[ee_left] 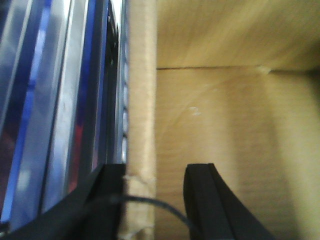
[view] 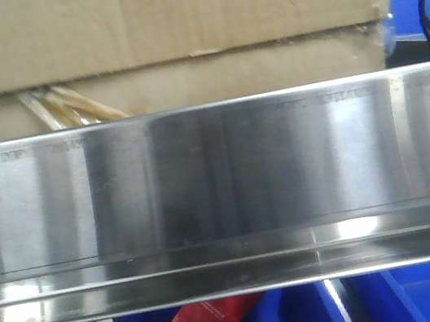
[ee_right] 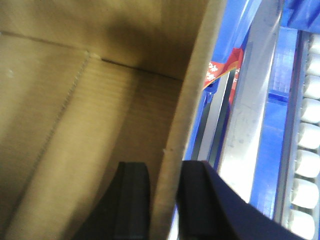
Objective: Grab carton from right shelf to conveyor
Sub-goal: 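Lift the carton with both grippers and pull it off the shelf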
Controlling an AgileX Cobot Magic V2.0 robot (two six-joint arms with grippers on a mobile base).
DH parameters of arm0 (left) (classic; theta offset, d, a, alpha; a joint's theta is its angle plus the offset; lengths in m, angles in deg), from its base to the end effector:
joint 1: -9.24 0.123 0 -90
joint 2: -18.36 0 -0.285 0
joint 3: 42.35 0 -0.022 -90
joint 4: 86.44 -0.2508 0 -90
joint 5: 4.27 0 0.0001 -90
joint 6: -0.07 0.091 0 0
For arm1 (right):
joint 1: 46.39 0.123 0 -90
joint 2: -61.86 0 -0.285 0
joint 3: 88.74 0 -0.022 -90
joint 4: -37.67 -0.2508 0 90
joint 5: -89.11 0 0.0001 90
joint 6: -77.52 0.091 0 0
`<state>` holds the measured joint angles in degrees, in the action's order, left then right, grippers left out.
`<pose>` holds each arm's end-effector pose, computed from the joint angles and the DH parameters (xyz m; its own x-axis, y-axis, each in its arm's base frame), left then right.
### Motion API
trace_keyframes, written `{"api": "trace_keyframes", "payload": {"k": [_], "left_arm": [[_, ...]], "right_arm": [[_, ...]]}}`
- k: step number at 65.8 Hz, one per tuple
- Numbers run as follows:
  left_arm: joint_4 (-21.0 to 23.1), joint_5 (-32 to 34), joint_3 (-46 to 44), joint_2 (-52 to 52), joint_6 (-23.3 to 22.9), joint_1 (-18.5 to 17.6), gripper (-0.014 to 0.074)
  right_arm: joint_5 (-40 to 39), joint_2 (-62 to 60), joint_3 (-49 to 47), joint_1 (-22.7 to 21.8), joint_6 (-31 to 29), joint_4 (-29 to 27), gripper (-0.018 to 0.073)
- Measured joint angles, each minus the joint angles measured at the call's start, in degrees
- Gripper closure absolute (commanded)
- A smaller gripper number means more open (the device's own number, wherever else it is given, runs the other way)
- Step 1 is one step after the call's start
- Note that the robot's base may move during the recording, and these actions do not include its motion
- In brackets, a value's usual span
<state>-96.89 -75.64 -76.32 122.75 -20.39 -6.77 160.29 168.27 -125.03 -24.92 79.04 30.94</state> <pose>0.3460 -0.0830 0.4336 -0.7686 -0.0806 -0.6346 -0.0596 0.9967 -0.0544 0.3364 0.1432 0.4318 -0.7512 -0.2265 -0.6200 -0.3808 0.9159 0.1267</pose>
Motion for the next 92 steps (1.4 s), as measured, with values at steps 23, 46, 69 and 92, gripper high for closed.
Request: {"api": "trace_keyframes", "payload": {"k": [23, 46, 69, 92], "left_arm": [[0.35, -0.1, -5.65, -5.3, 0.08, 0.0, 0.0613], [2.24, 0.36, 3.36, -15.37, 0.08, -3.02, 0.0613], [-0.24, 0.13, 10.29, -21.03, -2.44, -13.52, 0.0613], [-6.32, -1.56, 10.34, -21.16, -5.73, -18.78, 0.0613]], "right_arm": [[-0.62, -8.19, 0.0, 0.22, 0.66, 0.03, 0.0623], [-0.74, -20.3, 10.59, 0.45, 1.5, -0.65, 0.0623], [0.72, -31.26, 20.14, 0.21, 3.29, -1.89, 0.0623], [-0.78, -31.55, 20.39, -0.02, 3.18, -3.15, 0.0623]]}}
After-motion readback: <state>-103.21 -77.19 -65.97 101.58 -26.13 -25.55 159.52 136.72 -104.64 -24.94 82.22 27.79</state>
